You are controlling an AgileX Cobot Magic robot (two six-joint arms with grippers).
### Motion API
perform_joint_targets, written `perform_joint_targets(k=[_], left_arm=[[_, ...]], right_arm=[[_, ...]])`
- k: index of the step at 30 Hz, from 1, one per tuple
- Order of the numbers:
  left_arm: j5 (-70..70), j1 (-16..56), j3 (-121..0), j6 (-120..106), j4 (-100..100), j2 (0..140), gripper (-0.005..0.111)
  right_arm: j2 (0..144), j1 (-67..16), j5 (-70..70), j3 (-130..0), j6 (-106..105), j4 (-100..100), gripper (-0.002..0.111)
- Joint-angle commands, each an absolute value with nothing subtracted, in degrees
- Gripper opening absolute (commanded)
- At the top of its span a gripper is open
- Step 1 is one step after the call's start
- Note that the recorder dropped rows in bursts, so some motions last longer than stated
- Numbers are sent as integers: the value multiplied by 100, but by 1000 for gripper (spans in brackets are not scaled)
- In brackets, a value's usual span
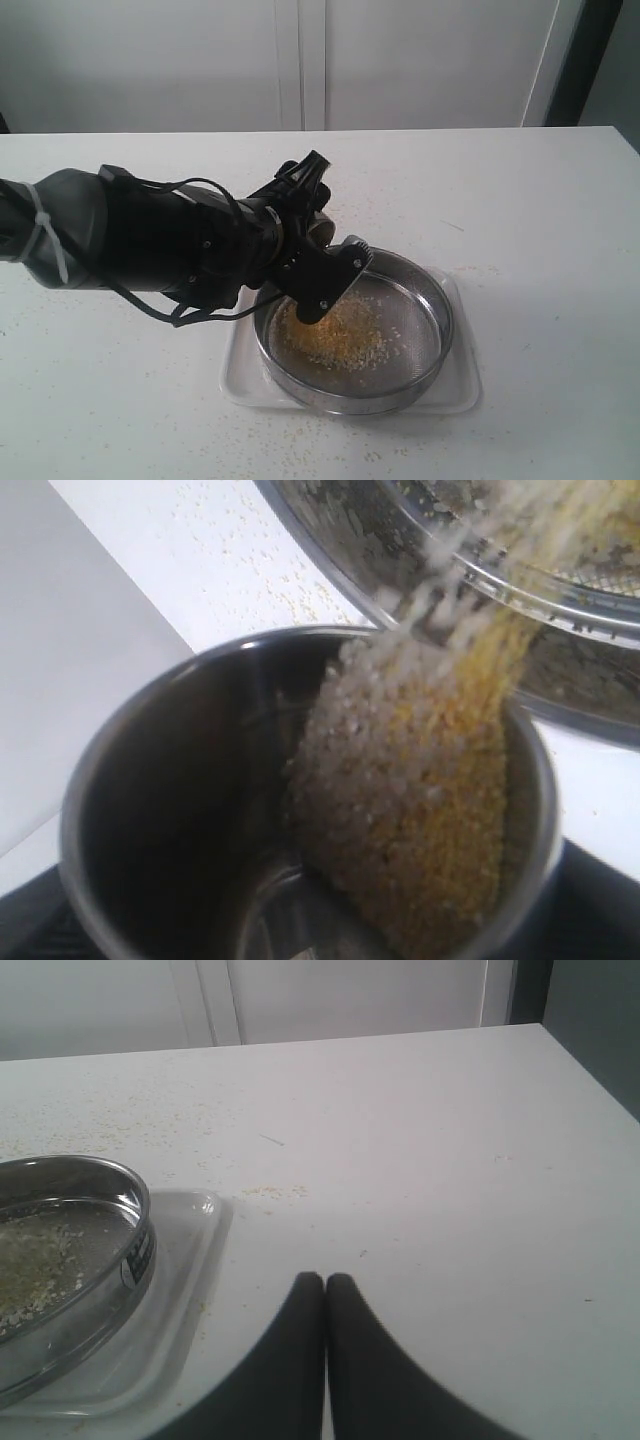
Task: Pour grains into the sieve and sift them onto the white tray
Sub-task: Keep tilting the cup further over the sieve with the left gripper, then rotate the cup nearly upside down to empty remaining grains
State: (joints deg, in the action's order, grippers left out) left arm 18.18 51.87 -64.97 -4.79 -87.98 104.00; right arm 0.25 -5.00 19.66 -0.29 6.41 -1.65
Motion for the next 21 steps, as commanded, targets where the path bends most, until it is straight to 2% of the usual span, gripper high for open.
perform_joint_targets(k=[1, 21], left_arm=[[1870, 5214, -6530, -420, -8896, 10342, 0], [2258, 5214, -6530, -420, -9310, 10753, 0]], right_arm=[[0, -468, 1922, 0, 642, -177, 0], [0, -468, 1922, 0, 642, -177, 0]])
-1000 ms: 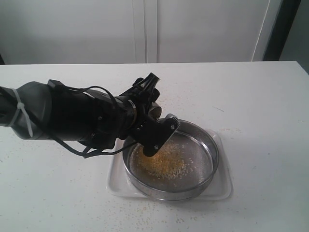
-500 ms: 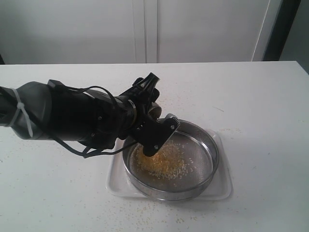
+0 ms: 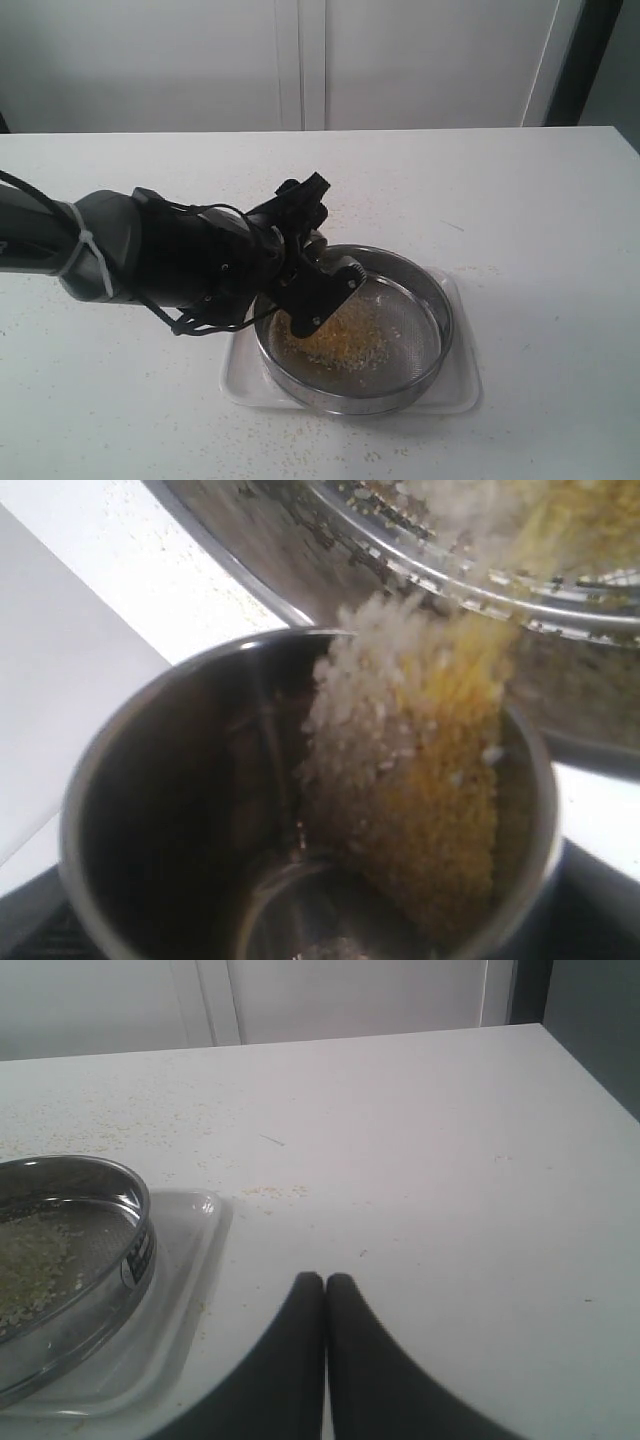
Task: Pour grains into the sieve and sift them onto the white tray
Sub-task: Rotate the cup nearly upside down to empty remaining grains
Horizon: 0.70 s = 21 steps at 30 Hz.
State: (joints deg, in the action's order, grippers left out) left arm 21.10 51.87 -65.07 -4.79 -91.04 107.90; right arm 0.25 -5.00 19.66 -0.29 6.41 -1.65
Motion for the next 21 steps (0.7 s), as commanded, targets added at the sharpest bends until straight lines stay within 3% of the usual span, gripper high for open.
perform_joint_targets(k=[1, 21], left_arm=[[2269, 5214, -6530, -420, -9327, 10753, 0], [2789, 5504, -6540, 214, -9995, 10753, 0]], right_arm=[[0, -468, 1922, 0, 628, -177, 0], [0, -468, 1922, 0, 628, -177, 0]])
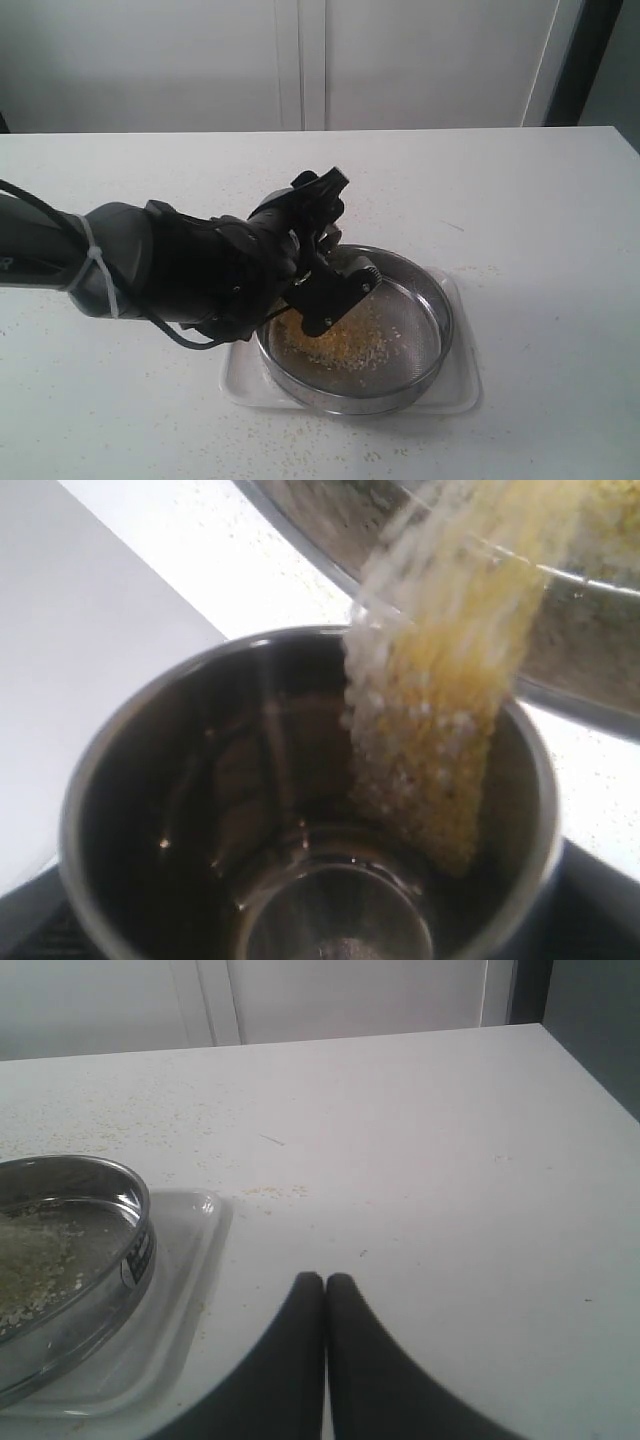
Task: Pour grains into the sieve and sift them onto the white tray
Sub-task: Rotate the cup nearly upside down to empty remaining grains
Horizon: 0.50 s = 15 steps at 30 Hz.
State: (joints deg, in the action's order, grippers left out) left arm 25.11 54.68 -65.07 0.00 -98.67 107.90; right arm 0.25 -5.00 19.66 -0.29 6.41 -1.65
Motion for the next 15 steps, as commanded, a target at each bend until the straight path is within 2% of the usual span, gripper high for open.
perform_joint_targets(k=[1, 15], left_arm=[[2827, 5504, -6540, 252, -9995, 10753, 0], [2836, 5504, -6540, 307, -9995, 10753, 0]], right_arm=[[0, -468, 1922, 0, 628, -177, 0], [0, -468, 1922, 0, 628, -177, 0]])
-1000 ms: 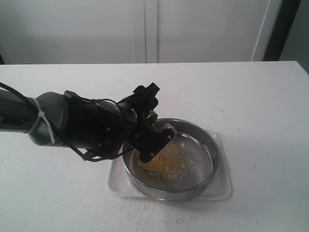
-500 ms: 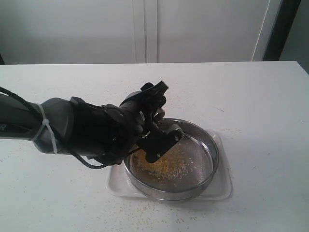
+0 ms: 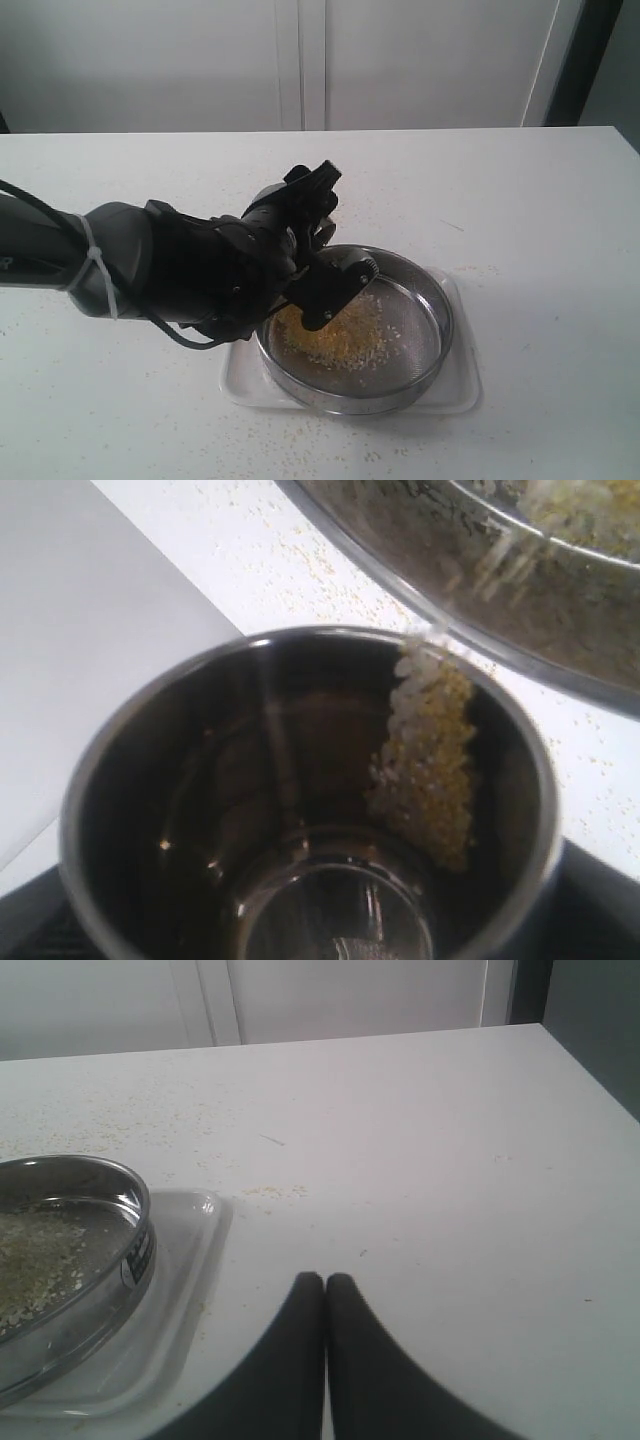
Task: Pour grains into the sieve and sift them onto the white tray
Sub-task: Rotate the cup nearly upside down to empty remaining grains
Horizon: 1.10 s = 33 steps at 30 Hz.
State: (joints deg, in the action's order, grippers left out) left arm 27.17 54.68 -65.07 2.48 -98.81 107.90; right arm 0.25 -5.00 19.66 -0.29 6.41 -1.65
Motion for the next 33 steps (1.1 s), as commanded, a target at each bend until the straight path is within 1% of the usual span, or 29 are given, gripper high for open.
perform_joint_targets(k=[1, 33], left_arm=[[2851, 5504, -6540, 297, -9995, 10753, 0], [3435, 5602, -6540, 264, -9995, 10753, 0]], right_arm=[[0, -468, 1922, 0, 628, -177, 0], [0, -468, 1922, 0, 628, -177, 0]])
